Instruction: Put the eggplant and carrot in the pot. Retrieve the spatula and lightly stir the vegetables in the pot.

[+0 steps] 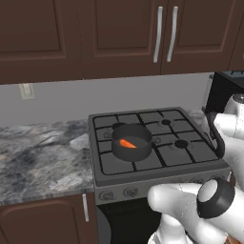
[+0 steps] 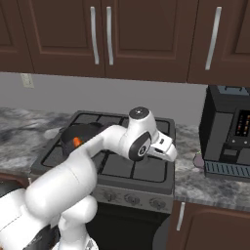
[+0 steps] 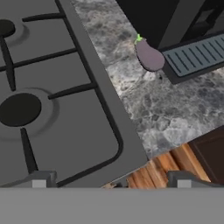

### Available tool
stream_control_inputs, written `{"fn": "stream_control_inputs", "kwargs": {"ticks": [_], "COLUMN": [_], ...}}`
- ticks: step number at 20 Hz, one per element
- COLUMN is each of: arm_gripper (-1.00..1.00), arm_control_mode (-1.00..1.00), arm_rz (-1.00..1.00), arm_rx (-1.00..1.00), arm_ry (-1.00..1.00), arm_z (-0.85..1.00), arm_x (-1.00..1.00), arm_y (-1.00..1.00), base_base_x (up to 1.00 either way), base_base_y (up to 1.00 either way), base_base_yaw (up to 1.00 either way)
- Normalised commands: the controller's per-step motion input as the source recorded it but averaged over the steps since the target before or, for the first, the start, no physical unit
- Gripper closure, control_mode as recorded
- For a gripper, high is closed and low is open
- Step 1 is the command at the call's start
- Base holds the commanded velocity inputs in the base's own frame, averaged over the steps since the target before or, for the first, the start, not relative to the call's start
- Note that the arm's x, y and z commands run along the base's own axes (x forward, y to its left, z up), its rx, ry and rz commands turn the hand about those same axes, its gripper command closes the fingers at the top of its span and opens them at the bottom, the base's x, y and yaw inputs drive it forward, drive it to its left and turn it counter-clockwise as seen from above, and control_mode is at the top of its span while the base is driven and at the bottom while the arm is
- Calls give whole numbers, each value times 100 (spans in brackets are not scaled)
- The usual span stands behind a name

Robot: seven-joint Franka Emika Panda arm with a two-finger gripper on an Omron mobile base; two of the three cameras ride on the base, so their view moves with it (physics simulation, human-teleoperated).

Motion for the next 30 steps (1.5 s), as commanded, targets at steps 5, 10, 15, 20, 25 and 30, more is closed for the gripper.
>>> {"fn": "stream_control_inputs", "kwargs": {"ticks": [5,10,15,20,25,30], "arm_gripper": [-100,-100,-100,-100,-100,-100], "arm_control_mode": [-100,-100,-100,-100,-100,-100], "arm_rz": [0,-3,-7,-7,0,0], "arm_rx": [-3,-3,0,0,0,0], "arm_ry": [0,0,2,0,0,0], "arm_z": [-2,0,-14,-20,-48,-34], "arm_x": [44,56,47,7,0,5], "arm_y": [-34,-37,-62,-44,-16,-9], "base_base_x": [0,0,0,0,0,0], "base_base_y": [0,0,0,0,0,0], "base_base_yaw": [0,0,0,0,0,0]}}
